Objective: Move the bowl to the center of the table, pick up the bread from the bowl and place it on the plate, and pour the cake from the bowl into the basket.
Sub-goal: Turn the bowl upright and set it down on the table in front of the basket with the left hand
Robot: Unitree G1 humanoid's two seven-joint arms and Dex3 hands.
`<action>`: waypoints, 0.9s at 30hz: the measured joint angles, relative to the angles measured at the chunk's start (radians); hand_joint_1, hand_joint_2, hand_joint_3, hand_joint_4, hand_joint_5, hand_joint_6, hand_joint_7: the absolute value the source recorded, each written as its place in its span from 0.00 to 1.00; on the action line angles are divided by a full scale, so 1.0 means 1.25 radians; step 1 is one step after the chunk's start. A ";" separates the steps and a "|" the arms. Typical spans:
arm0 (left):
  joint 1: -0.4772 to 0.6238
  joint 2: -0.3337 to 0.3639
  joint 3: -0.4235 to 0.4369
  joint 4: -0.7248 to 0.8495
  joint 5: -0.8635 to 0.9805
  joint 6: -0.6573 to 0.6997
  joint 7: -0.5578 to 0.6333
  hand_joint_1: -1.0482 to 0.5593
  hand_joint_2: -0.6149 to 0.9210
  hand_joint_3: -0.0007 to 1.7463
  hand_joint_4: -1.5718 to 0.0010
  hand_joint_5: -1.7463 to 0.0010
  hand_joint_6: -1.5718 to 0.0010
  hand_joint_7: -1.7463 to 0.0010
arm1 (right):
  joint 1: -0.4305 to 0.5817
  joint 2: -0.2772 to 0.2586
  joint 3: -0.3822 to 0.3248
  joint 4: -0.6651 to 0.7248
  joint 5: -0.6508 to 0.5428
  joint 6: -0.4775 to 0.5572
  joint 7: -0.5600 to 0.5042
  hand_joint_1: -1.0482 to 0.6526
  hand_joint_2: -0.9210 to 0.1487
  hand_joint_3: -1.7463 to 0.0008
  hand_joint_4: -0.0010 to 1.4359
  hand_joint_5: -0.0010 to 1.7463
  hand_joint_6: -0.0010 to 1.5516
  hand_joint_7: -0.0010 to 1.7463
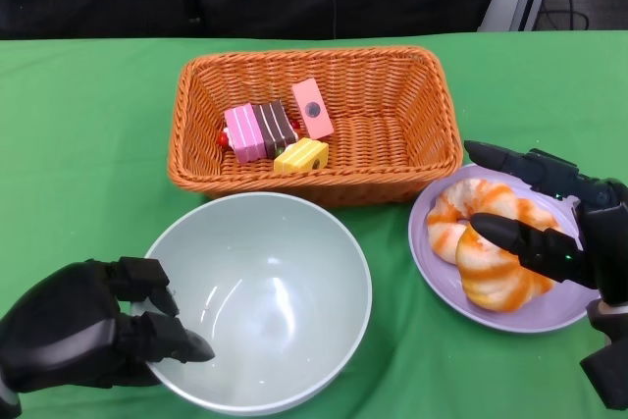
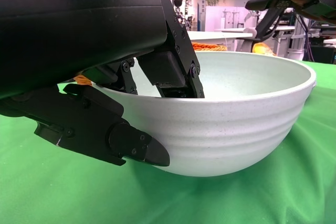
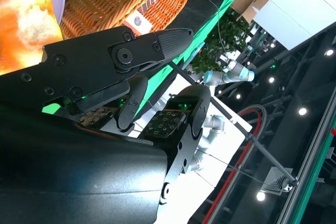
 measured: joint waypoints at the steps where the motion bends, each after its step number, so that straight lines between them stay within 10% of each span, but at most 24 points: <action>1: 0.001 -0.001 0.002 -0.002 -0.001 0.001 -0.002 0.47 1.00 0.13 0.54 0.63 0.42 0.98 | 0.000 0.000 -0.001 0.000 -0.004 0.000 -0.001 0.30 0.00 0.94 0.62 0.20 0.49 0.00; 11: 0.006 -0.006 0.041 -0.014 -0.063 0.005 -0.105 0.44 1.00 0.12 0.54 0.86 0.50 1.00 | 0.002 0.003 -0.005 -0.002 -0.007 0.000 -0.002 0.30 0.00 0.96 0.61 0.21 0.49 0.00; 15: 0.006 0.000 0.049 -0.011 -0.092 -0.042 -0.158 0.26 1.00 0.12 0.64 0.98 0.66 1.00 | 0.002 0.003 -0.006 -0.002 -0.007 0.000 -0.002 0.30 0.00 0.96 0.61 0.21 0.49 0.00; 27: 0.006 0.002 0.088 -0.006 -0.154 -0.152 -0.295 0.09 1.00 0.21 0.73 0.99 0.76 0.99 | 0.002 0.005 -0.007 -0.002 -0.007 -0.005 -0.002 0.29 0.00 0.95 0.59 0.23 0.48 0.00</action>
